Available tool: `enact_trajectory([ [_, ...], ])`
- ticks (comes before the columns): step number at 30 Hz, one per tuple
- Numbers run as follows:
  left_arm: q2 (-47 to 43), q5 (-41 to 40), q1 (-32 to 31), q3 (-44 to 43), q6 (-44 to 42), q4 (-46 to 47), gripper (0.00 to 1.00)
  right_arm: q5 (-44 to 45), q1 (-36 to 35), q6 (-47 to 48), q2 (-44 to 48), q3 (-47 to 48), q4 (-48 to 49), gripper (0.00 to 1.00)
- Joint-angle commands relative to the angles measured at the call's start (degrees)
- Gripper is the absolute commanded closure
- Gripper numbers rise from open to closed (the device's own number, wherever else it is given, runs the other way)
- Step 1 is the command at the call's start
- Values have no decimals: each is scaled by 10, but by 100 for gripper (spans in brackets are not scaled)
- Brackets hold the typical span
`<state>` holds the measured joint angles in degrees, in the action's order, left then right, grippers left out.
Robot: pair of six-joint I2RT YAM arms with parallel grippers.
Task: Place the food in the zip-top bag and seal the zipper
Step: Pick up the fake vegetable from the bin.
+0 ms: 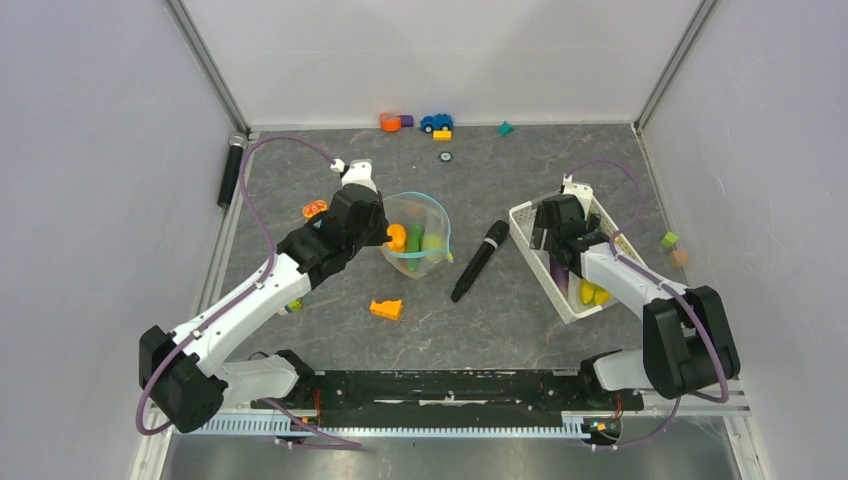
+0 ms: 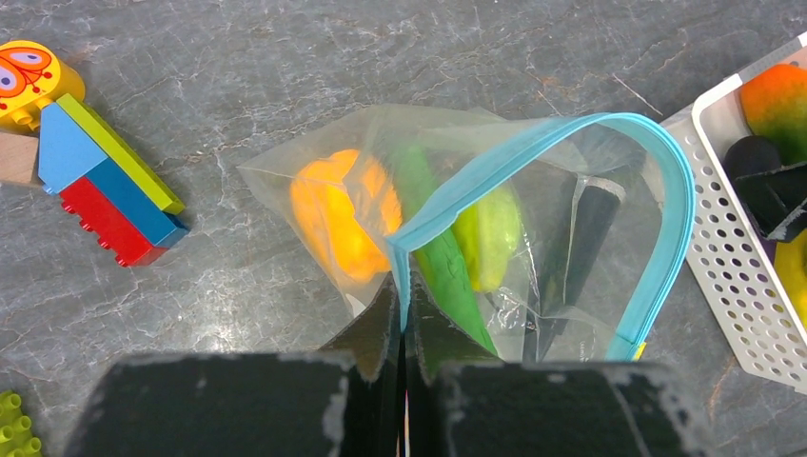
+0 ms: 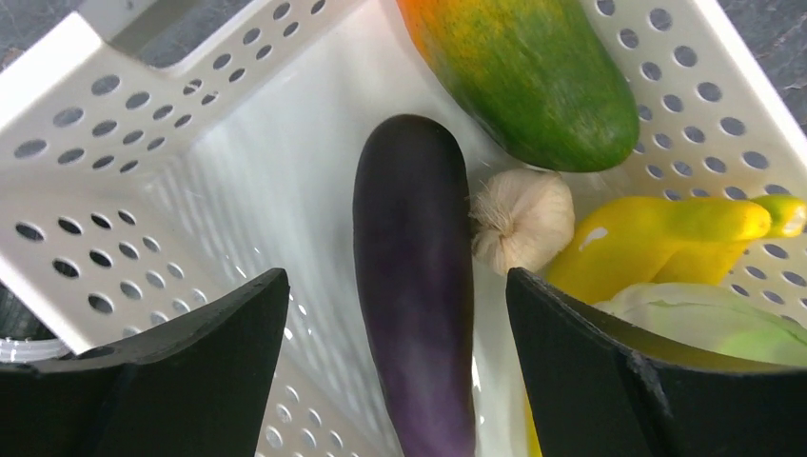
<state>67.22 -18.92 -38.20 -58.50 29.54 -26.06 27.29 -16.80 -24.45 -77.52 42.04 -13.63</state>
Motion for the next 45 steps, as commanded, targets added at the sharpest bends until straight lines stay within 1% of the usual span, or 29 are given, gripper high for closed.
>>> enact_trajectory([
  [1, -15, 14, 2, 4, 7, 30, 98, -18, 16, -21, -30, 0, 51, 12],
  [5, -21, 7, 2, 6, 8, 28, 98, -26, 27, -26, -60, -4, 72, 15],
  [13, -27, 1, 2, 10, 7, 30, 98, -30, 46, -41, -122, 3, 122, 15],
  [15, -27, 3, 2, 12, 9, 31, 98, -21, 47, -46, -137, 11, 118, 17],
  [17, -25, 7, 2, 9, 8, 32, 98, -12, 47, -47, -146, 15, 118, 20],
  [18, -26, 7, 2, 7, 6, 31, 98, -12, 47, -46, -147, 15, 122, 24],
  [20, -28, 5, 2, 8, 6, 29, 98, -19, 47, -37, -145, 10, 133, 34],
  [21, -29, 4, 2, 11, 7, 31, 98, -22, 47, -33, -140, 9, 133, 41],
  [24, -31, 5, 2, 12, 7, 34, 98, -18, 47, -24, -110, -3, 133, 58],
  [26, -32, 5, 2, 10, 6, 31, 98, -8, 47, -17, -82, -9, 132, 66],
  [30, -39, 4, 2, 15, 6, 36, 98, 2, 47, 5, -9, -21, 133, 68],
  [33, -39, 3, 2, 14, 4, 34, 98, 3, 46, 26, 61, -31, 133, 73],
  [36, -40, 0, 2, 15, 6, 35, 98, -9, 46, 43, 132, -46, 149, 73],
  [38, -39, 2, 2, 14, 6, 36, 98, -63, 46, 70, 177, -58, 165, 72],
  [40, -38, 2, 2, 13, 5, 36, 98, -186, 46, 99, 218, -77, 214, 72],
  [42, -38, 3, 2, 11, 6, 37, 98, -295, 43, 102, 247, -93, 271, 77],
  [43, -38, 5, 2, 12, 7, 38, 98, -323, 40, 99, 257, -92, 282, 78],
  [45, -37, 13, 2, 15, 8, 43, 98, -347, 33, 108, 268, -79, 288, 81],
])
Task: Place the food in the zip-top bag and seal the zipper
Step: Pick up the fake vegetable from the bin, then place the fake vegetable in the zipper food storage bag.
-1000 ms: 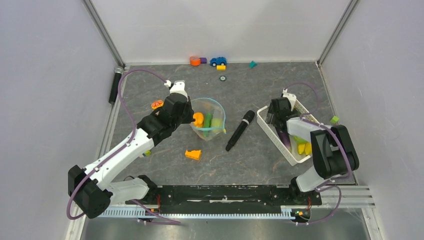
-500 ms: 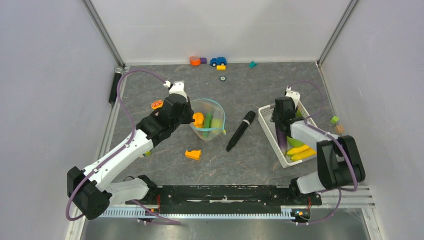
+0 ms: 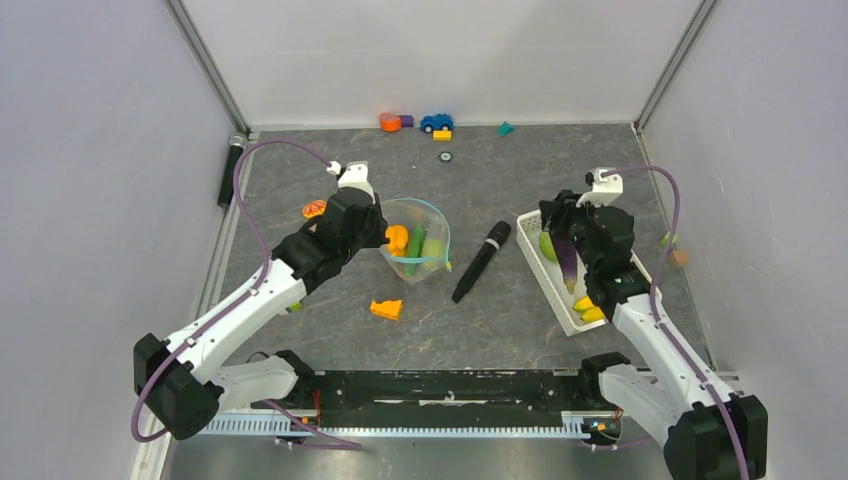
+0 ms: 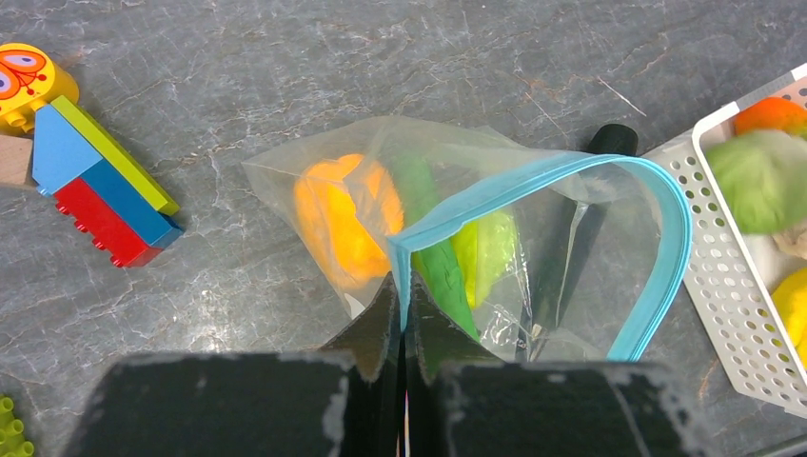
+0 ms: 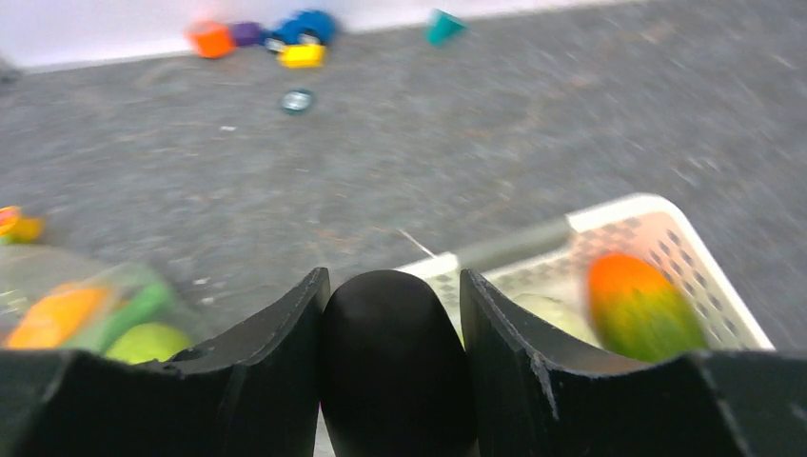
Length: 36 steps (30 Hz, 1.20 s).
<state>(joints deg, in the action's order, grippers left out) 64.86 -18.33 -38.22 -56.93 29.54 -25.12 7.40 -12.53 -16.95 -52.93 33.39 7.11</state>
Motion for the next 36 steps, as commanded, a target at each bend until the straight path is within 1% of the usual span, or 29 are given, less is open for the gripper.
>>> enact_trajectory([
  [1, -12, 9, 2, -1, 8, 33, 98, -149, -14, 41, 28, 10, 92, 81],
  [6, -12, 12, 2, -1, 13, 34, 98, -111, -19, 80, 38, 28, 122, 86],
  [8, -11, 20, 2, 3, 15, 37, 98, -127, -19, 91, 36, 37, 146, 86],
  [11, -9, 23, 2, -4, 15, 35, 98, -193, -27, 88, 26, 48, 205, 87],
  [13, -10, 24, 3, -5, 20, 33, 98, -228, -50, 89, 9, 61, 245, 88],
  [14, -10, 25, 2, -5, 21, 33, 98, -227, -78, 98, -1, 70, 254, 89],
  [17, -8, 20, 2, -12, 29, 19, 98, -208, -173, 164, -30, 112, 261, 89],
  [18, -6, 10, 2, -16, 33, 10, 98, -221, -192, 178, -42, 120, 286, 90],
  [22, 1, 0, 2, -31, 62, -17, 98, -320, -221, 100, -86, 130, 448, 92],
  [25, 0, 15, 2, -33, 77, -12, 98, -357, -251, 87, -118, 156, 520, 92],
  [27, -2, 20, 3, -34, 85, -12, 98, -373, -271, 68, -139, 156, 589, 92],
  [30, -9, 25, 3, -31, 98, -8, 98, -381, -290, 14, -178, 150, 697, 93],
  [33, -13, 32, 2, -32, 101, -5, 98, -390, -305, -42, -225, 152, 774, 93],
  [36, -18, 31, 2, -30, 107, -6, 98, -410, -317, -93, -262, 163, 826, 94],
])
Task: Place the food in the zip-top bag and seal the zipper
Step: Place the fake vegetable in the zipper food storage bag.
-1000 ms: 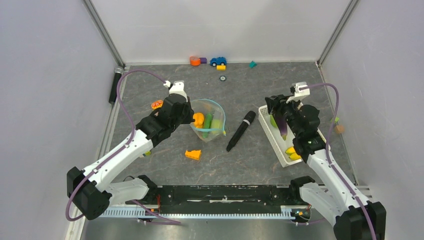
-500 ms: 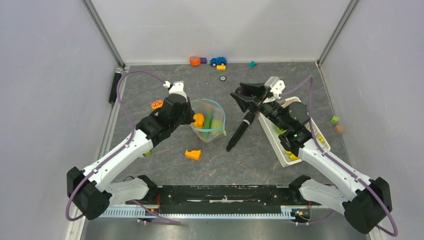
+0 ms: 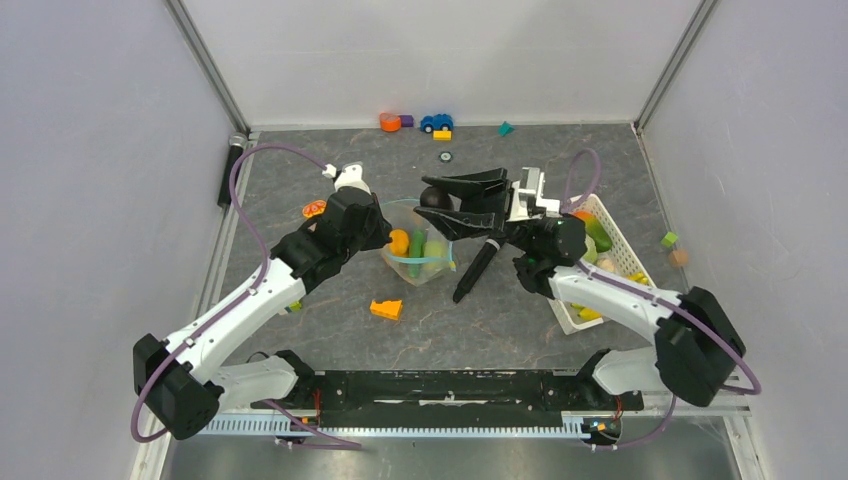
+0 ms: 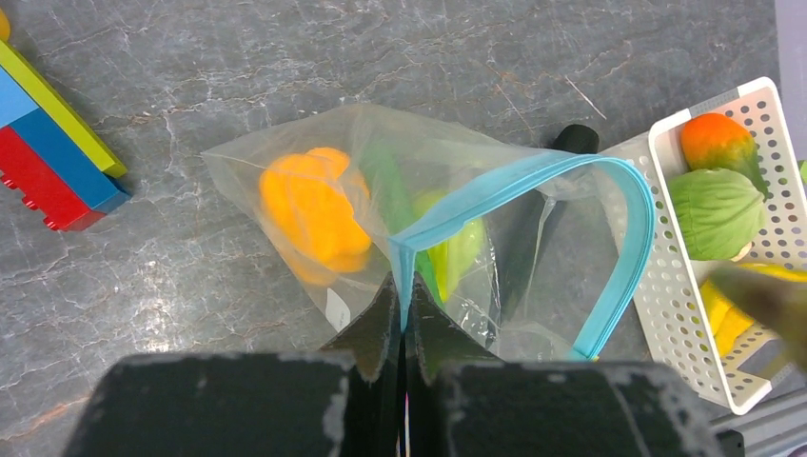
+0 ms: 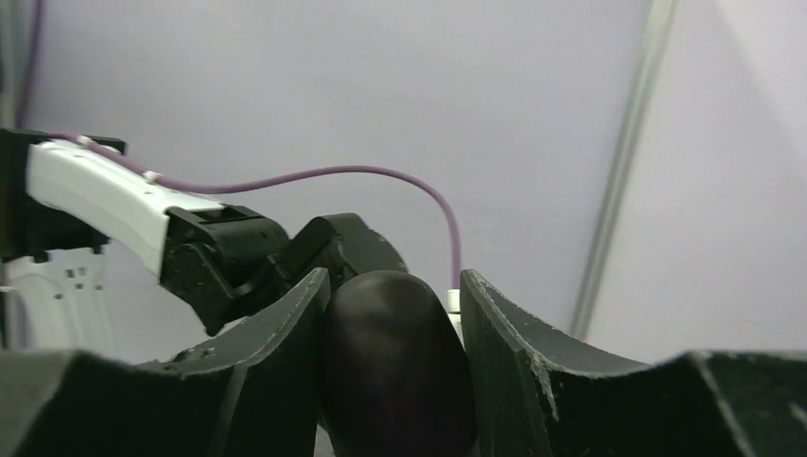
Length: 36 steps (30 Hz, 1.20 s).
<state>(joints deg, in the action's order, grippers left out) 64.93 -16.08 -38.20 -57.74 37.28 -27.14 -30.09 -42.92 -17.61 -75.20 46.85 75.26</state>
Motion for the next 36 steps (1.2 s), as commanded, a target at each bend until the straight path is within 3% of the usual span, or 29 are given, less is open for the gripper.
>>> enact_trajectory([
  [1, -20, 9, 2, -21, 32, 14, 98, -41, -18, -95, -51, 31, 161, 94],
  [12, -50, 40, 2, -10, 36, 22, 98, -4, -37, -52, -143, 11, 199, 93],
  [19, -63, 42, 2, -4, 43, 23, 98, 16, -37, 4, -174, -16, 177, 82],
  [21, -64, 41, 2, -4, 43, 23, 98, 22, -37, 12, -179, -22, 174, 74],
  [25, -66, 38, 2, -2, 46, 21, 98, 34, -36, 39, -174, -43, 153, 39],
  [29, -69, 30, 3, -1, 47, 20, 98, 40, -35, 70, -156, -65, 124, 17],
  [33, -73, 27, 2, 2, 49, 18, 98, 64, -34, 91, -127, -90, 96, 13],
  [36, -75, 24, 2, 3, 51, 16, 98, 91, -33, 112, -100, -88, 11, 10],
])
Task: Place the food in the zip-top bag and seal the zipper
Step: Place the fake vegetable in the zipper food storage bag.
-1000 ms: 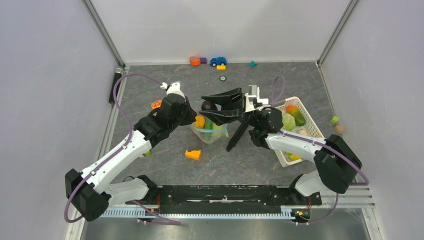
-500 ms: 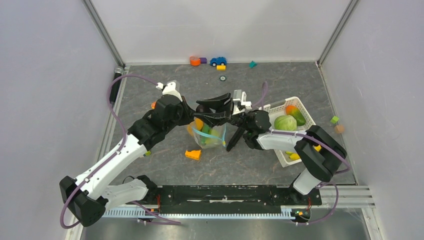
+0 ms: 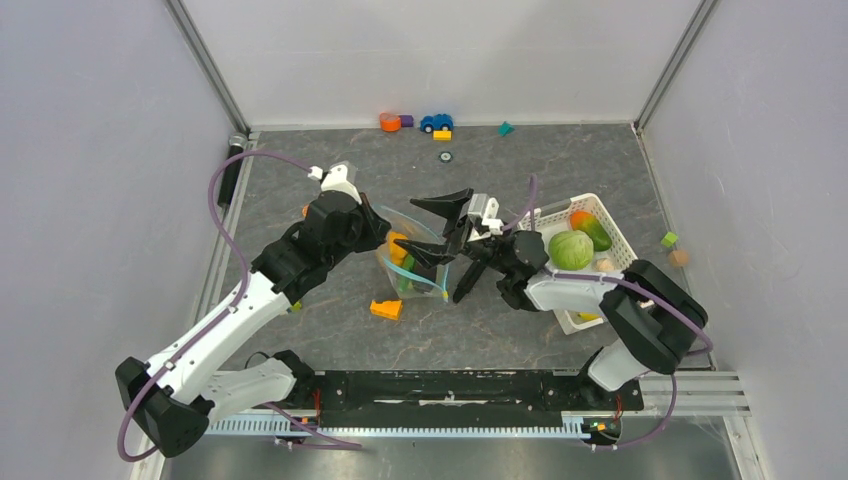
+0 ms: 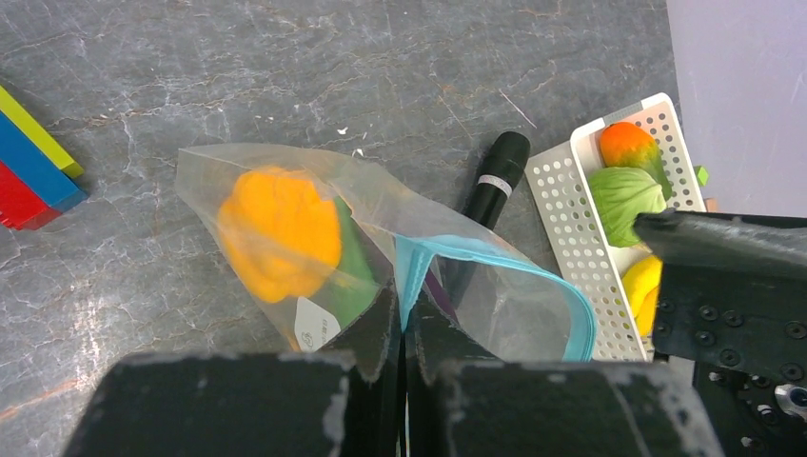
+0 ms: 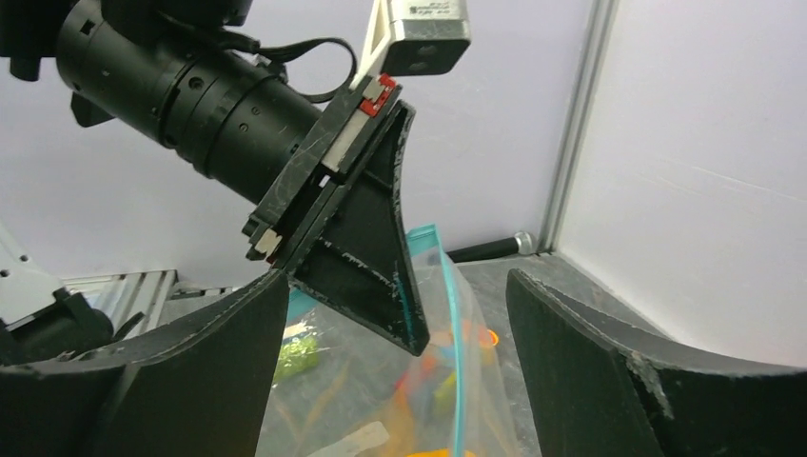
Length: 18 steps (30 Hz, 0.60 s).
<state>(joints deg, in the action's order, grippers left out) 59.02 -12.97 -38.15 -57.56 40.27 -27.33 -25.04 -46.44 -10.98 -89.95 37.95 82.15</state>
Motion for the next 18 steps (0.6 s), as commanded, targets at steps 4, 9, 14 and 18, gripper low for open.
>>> enact_trajectory([
  [4, -16, -10, 2, -1, 19, 13, 98, 102, 2, 52, 105, 41, -290, 2],
  [9, -13, -7, 2, 8, 13, 28, 98, 229, 4, 75, 170, 82, -572, 2],
  [14, -2, -1, 2, 2, -3, 33, 98, 440, 14, 56, 271, 12, -633, 2],
  [18, 4, 20, 2, 4, -13, 53, 98, 476, 93, 12, 292, 21, -752, 2],
])
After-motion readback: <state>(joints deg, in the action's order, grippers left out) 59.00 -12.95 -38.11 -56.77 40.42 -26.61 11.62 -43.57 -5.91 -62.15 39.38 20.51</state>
